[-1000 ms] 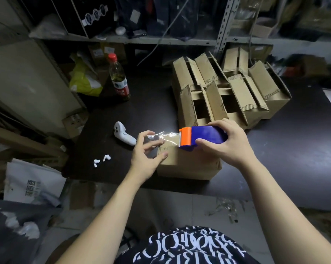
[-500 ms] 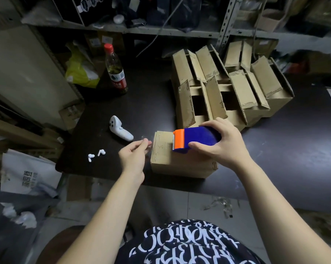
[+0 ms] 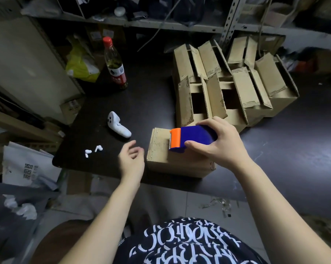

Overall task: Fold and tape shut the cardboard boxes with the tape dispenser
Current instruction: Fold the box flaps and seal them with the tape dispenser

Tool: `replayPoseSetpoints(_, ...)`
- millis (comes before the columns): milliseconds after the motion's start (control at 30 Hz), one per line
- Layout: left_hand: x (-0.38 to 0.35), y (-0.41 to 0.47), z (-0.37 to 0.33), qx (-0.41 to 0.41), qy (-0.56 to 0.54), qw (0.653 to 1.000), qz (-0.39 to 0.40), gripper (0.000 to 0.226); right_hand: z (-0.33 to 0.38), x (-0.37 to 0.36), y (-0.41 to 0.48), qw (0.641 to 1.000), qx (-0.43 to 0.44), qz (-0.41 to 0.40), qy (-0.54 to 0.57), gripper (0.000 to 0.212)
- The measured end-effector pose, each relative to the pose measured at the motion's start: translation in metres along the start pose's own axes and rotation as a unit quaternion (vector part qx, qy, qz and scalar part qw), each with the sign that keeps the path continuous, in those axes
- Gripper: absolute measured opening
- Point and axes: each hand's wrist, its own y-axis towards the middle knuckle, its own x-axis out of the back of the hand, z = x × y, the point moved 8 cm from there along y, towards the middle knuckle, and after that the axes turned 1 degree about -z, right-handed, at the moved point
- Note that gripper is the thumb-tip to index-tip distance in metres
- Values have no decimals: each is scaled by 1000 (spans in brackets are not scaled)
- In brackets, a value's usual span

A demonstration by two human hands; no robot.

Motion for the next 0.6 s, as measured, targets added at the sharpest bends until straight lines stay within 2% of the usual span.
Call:
replayPoseSetpoints(67,-7,-8,-27,-89,41,995,7,22,1,0,0,1000,2,0,-3,70)
replayPoseSetpoints(133,-23,-18,-45,-136,104,985,23,23,4,-2,-1,1000,6,4,-7,70)
replayPoseSetpoints(267,-39,-20,-52,-121,118,986,-1,31,4,5,0,1000,-11,22,-14,60)
replayPoseSetpoints(400,-53,-11,-58,-141,150,978,30,30,-4,12,-1,998,-43,51,-15,45)
replayPoseSetpoints(600,-59,-10,-60,-173,206,962,53,32,-5,7,0,987,-47,151,-10,54)
